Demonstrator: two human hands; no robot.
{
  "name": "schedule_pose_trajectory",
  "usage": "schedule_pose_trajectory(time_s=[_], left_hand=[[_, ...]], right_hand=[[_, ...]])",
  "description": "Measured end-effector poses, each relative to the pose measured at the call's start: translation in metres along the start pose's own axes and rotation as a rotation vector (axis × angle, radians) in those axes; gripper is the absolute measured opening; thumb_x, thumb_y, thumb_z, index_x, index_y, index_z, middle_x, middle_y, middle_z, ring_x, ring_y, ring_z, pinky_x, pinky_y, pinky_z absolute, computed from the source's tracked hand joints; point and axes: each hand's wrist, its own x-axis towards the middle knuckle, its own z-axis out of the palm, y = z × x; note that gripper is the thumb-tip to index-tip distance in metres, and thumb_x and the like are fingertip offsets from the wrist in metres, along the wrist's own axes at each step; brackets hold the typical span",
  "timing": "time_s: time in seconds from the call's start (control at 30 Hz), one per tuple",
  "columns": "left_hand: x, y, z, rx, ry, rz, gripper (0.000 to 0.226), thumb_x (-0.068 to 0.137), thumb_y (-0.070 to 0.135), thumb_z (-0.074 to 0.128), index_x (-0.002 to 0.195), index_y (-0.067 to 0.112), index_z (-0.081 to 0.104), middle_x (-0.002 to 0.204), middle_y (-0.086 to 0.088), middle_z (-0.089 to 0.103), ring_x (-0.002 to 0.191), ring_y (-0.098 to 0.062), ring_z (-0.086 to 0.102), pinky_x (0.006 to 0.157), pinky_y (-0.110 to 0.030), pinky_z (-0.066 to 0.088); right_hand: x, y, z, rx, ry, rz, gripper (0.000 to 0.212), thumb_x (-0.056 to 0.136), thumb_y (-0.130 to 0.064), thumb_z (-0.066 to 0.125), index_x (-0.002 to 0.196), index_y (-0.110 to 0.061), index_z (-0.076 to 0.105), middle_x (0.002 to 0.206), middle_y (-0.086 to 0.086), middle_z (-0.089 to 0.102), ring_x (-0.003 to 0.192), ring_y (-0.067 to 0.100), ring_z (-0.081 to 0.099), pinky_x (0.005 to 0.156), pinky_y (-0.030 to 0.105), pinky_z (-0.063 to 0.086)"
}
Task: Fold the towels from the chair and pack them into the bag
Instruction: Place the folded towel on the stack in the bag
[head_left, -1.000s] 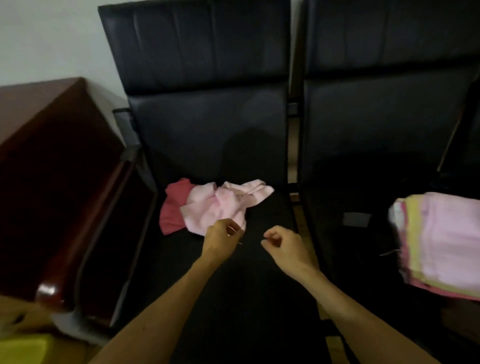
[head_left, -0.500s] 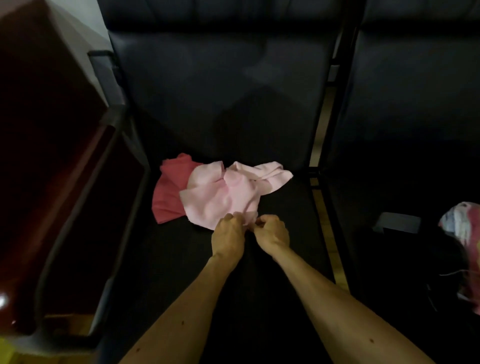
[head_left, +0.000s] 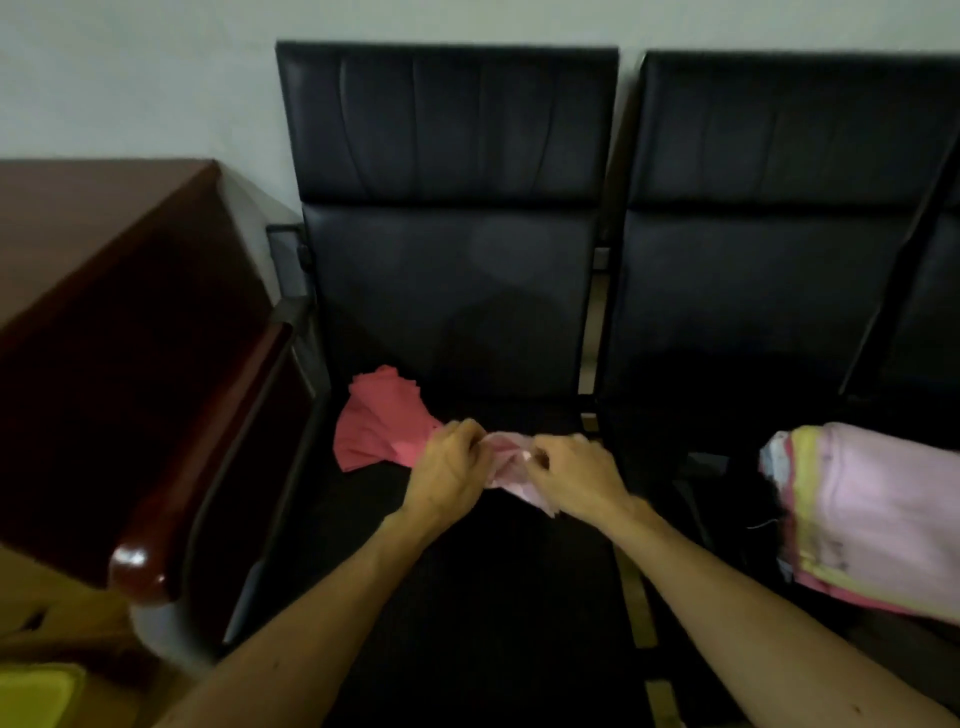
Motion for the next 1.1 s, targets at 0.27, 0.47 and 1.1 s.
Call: schedule_pose_trajectory(time_s=[0.27, 0.47, 1.1], left_hand=[[-0.057, 0.116, -0.111, -0.131, 0.033, 0.182, 0.014, 0.091, 0.013, 0.065, 0.102, 0.021, 0.066, 0.091, 0.009, 0.067, 0.082, -0.006, 0.063, 0.078, -0.026, 0.054], [-0.112, 0.196, -0.148, -0.633, -0.04, 0.259, 0.022, 0.093, 0.024, 0.059, 0.114, 0.019, 0.064, 0.104, 0.006, 0.07, 0.093, -0.007, 0.067, 0.078, -0.026, 0.056], [-0.169, 0.294, -0.267, -0.607, 0.109, 0.537, 0.04, 0.09, 0.049, 0.064, 0.101, 0.011, 0.066, 0.098, -0.003, 0.07, 0.091, -0.017, 0.066, 0.078, -0.03, 0.056]], right_hand=[[-0.098, -0.063, -0.165, 0.375, 0.323, -0.1, 0.023, 0.093, -0.024, 0.053, 0.075, -0.011, 0.06, 0.077, 0.004, 0.065, 0.072, 0.022, 0.059, 0.065, 0.033, 0.043], [-0.156, -0.104, -0.218, 0.64, 0.294, -0.142, 0.023, 0.097, -0.02, 0.051, 0.078, -0.015, 0.063, 0.075, 0.0, 0.058, 0.068, 0.01, 0.053, 0.063, 0.025, 0.041], [-0.285, -0.167, -0.348, 0.65, 0.227, -0.57, 0.023, 0.096, -0.015, 0.054, 0.079, -0.017, 0.07, 0.075, -0.005, 0.067, 0.072, 0.005, 0.061, 0.069, 0.022, 0.052]])
